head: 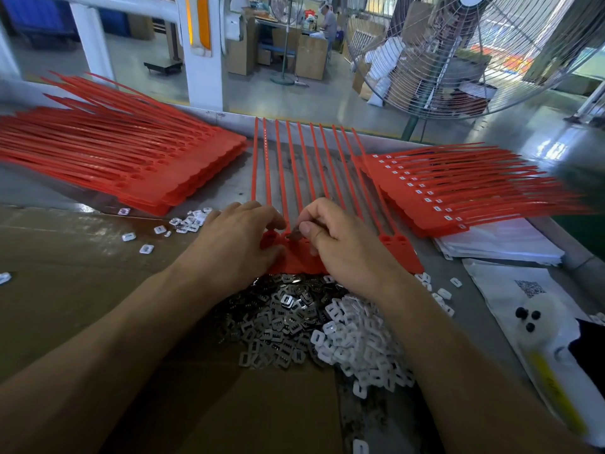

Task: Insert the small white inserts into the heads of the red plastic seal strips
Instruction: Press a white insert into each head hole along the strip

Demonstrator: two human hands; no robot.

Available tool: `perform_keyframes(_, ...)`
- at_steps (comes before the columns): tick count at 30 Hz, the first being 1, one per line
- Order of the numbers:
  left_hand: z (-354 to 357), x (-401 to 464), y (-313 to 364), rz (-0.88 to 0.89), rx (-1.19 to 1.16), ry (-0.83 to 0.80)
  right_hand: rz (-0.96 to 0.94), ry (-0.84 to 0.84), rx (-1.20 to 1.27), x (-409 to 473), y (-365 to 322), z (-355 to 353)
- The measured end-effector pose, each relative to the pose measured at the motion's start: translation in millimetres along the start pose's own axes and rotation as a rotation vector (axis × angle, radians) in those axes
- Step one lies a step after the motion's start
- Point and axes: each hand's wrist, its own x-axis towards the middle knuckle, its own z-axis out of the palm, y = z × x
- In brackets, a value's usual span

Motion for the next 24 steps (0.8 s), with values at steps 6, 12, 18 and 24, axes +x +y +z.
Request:
perform_keyframes(6,-1,0,-1,0.000,-0.005,-0.009,0.013,0.011,0.008,2,0,2)
perform_keyframes(12,-2,-1,-2,0.030,0.018,-0.031,0.085,0.180,0.018,2,8,-8)
perform_keyframes(18,-3,-2,-3,0.077,0.066,-0.092,0.203,0.302,-0.008,-3,21,-31)
perform_keyframes(24,-2,-2,-2,0.088,0.082,-0.097,0.303,0.310,-0.031,-5,32,-43)
